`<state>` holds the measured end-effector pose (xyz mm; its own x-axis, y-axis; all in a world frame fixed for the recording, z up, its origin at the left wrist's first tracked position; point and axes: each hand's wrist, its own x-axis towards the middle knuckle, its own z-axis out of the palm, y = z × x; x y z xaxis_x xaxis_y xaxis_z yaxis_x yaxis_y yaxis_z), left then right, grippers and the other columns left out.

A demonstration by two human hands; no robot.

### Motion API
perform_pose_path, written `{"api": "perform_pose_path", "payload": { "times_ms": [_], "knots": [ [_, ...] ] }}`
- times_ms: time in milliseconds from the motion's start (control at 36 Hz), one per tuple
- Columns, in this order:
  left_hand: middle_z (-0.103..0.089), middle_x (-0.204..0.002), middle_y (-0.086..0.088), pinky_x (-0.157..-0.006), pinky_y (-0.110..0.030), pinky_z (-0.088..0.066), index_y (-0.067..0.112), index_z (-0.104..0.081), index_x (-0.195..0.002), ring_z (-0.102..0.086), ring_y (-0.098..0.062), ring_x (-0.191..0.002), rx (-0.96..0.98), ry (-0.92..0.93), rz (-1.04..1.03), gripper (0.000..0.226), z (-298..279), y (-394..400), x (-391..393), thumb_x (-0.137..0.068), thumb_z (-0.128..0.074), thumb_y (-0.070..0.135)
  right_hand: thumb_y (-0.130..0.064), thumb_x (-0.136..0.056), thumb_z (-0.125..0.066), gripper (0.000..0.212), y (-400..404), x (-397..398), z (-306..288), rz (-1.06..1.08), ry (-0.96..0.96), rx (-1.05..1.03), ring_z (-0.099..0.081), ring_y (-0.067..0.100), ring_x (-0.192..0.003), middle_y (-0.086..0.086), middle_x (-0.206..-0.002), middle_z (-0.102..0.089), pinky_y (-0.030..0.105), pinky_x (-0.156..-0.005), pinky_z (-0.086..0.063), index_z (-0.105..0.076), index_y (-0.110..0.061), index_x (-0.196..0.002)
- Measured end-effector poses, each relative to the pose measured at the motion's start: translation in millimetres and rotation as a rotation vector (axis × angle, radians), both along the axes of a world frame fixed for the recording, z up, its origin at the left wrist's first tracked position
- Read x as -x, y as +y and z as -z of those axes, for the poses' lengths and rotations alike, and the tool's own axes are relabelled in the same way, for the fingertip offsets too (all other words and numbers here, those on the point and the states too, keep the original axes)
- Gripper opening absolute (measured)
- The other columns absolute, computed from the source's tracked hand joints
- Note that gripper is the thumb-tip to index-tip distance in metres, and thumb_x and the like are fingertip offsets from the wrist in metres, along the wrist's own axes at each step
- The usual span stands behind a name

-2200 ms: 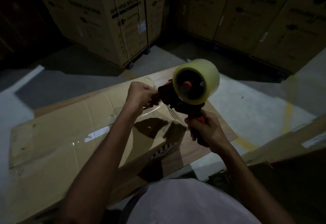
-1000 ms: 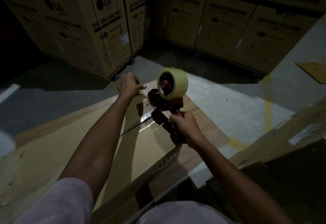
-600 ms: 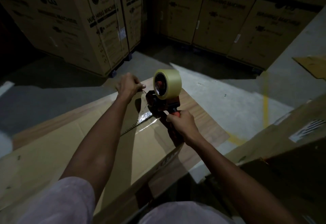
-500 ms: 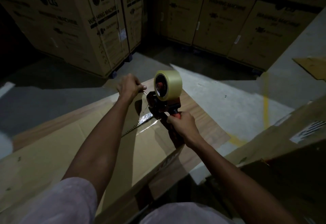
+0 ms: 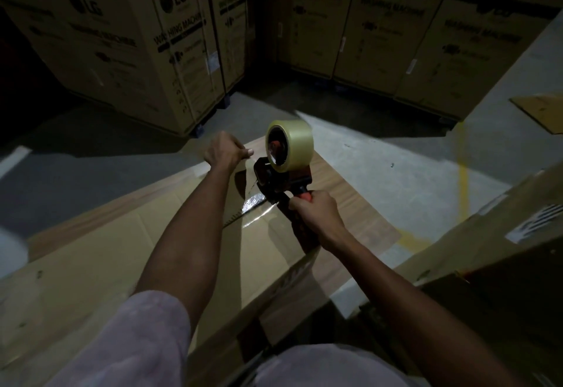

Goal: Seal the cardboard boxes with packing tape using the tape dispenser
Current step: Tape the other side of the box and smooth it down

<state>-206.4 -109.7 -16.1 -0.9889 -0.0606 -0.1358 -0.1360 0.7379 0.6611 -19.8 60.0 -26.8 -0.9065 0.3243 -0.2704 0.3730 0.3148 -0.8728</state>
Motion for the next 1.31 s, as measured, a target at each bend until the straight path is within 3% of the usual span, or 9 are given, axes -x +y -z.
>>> {"api": "perform_pose_path", "payload": {
  "times_ms": [56, 194, 306, 444, 611, 806, 972, 1139, 1306],
  "knots": [
    [-0.075, -0.097, -0.006, -0.077, -0.037, -0.042, 0.015, -0.079, -0.097, -0.066, -0.023, -0.098, 0.038, 0.023, -0.047, 0.022, 1.1, 4.0, -2.3, -0.086, -0.08, 0.034, -0.039, -0.073, -0.067, 0.023, 0.1, 0.0, -0.8, -0.007, 0.002, 0.01, -0.062, 0.019, -0.062, -0.001, -0.062, -0.064, 0.035, -0.06, -0.049, -0.063, -0.018, -0.064],
    [-0.072, -0.11, -0.015, -0.079, -0.037, -0.045, 0.014, -0.077, -0.109, -0.067, -0.033, -0.106, 0.125, 0.151, -0.218, 0.02, 9.8, 4.1, -11.6, -0.097, -0.068, 0.027, -0.045, -0.062, -0.064, 0.027, 1.0, -0.9, -0.5, 0.0, -0.007, 0.038, -0.06, 0.017, -0.055, -0.001, -0.058, -0.063, 0.033, -0.055, -0.047, -0.061, -0.018, -0.06],
    [-0.076, -0.106, -0.006, -0.081, -0.036, -0.052, 0.021, -0.078, -0.108, -0.07, -0.025, -0.1, 0.047, 0.302, -0.143, 0.018, 10.1, 7.0, -21.7, -0.097, -0.067, 0.03, -0.043, -0.064, -0.064, 0.028, 2.6, 2.3, 1.5, -0.007, -0.023, 0.067, -0.059, 0.019, -0.051, 0.001, -0.057, -0.065, 0.033, -0.052, -0.047, -0.066, -0.016, -0.065],
    [-0.078, -0.105, -0.002, -0.086, -0.033, -0.052, 0.024, -0.08, -0.107, -0.07, -0.023, -0.101, 0.021, 0.258, -0.087, 0.021, 21.1, 13.4, -46.5, -0.092, -0.072, 0.036, -0.035, -0.066, -0.064, 0.021, 3.8, 4.6, 0.8, -0.003, -0.05, 0.134, -0.053, 0.023, -0.04, 0.004, -0.049, -0.057, 0.03, -0.044, -0.041, -0.061, -0.016, -0.058],
    [-0.075, -0.116, 0.002, -0.121, -0.047, -0.02, 0.031, -0.077, -0.115, -0.063, -0.02, -0.116, 0.09, 0.258, -0.136, 0.025, 25.2, 11.3, -59.7, -0.094, -0.068, 0.042, -0.022, -0.07, -0.062, 0.013, 13.4, 7.5, -6.5, -0.041, -0.132, 0.24, -0.047, 0.022, -0.044, 0.007, -0.054, -0.052, 0.03, -0.045, -0.037, -0.06, -0.009, -0.071],
    [-0.073, -0.12, -0.002, -0.125, -0.052, 0.005, 0.028, -0.076, -0.116, -0.058, -0.019, -0.128, 0.21, 0.249, -0.112, 0.024, 17.4, 18.6, -63.4, -0.098, -0.064, 0.038, -0.027, -0.078, -0.064, 0.015, 23.6, 12.1, -8.9, -0.123, -0.103, 0.125, -0.062, 0.022, -0.056, 0.005, -0.064, -0.066, 0.033, -0.053, -0.048, -0.067, -0.012, -0.074],
    [-0.071, -0.123, -0.004, -0.123, -0.056, 0.007, 0.029, -0.075, -0.118, -0.059, -0.021, -0.126, 0.252, 0.241, -0.093, 0.026, 19.2, 17.4, -62.1, -0.097, -0.065, 0.039, -0.037, -0.07, -0.059, 0.032, 24.3, 2.5, -11.6, -0.159, -0.075, 0.009, -0.065, 0.028, -0.061, 0.015, -0.079, -0.072, 0.035, -0.056, -0.049, -0.068, -0.008, -0.081],
    [-0.074, -0.115, -0.004, -0.121, -0.056, 0.005, 0.028, -0.076, -0.116, -0.061, -0.023, -0.122, 0.226, 0.264, -0.084, 0.025, 23.3, 17.5, -62.1, -0.095, -0.068, 0.04, -0.033, -0.08, -0.061, 0.024, 38.9, -25.1, -6.2, -0.172, -0.052, -0.012, -0.058, 0.023, -0.05, 0.007, -0.063, -0.062, 0.03, -0.045, -0.043, -0.065, -0.01, -0.075],
    [-0.073, -0.121, -0.004, -0.123, -0.06, 0.003, 0.029, -0.074, -0.12, -0.059, -0.023, -0.126, 0.206, 0.266, -0.048, 0.029, 25.4, 15.7, -63.2, -0.096, -0.066, 0.041, -0.038, -0.084, -0.062, 0.025, 39.7, -41.0, 3.1, -0.172, -0.04, -0.017, -0.055, 0.019, -0.052, 0.004, -0.067, -0.062, 0.025, -0.045, -0.038, -0.064, -0.014, -0.08]
  ]
}}
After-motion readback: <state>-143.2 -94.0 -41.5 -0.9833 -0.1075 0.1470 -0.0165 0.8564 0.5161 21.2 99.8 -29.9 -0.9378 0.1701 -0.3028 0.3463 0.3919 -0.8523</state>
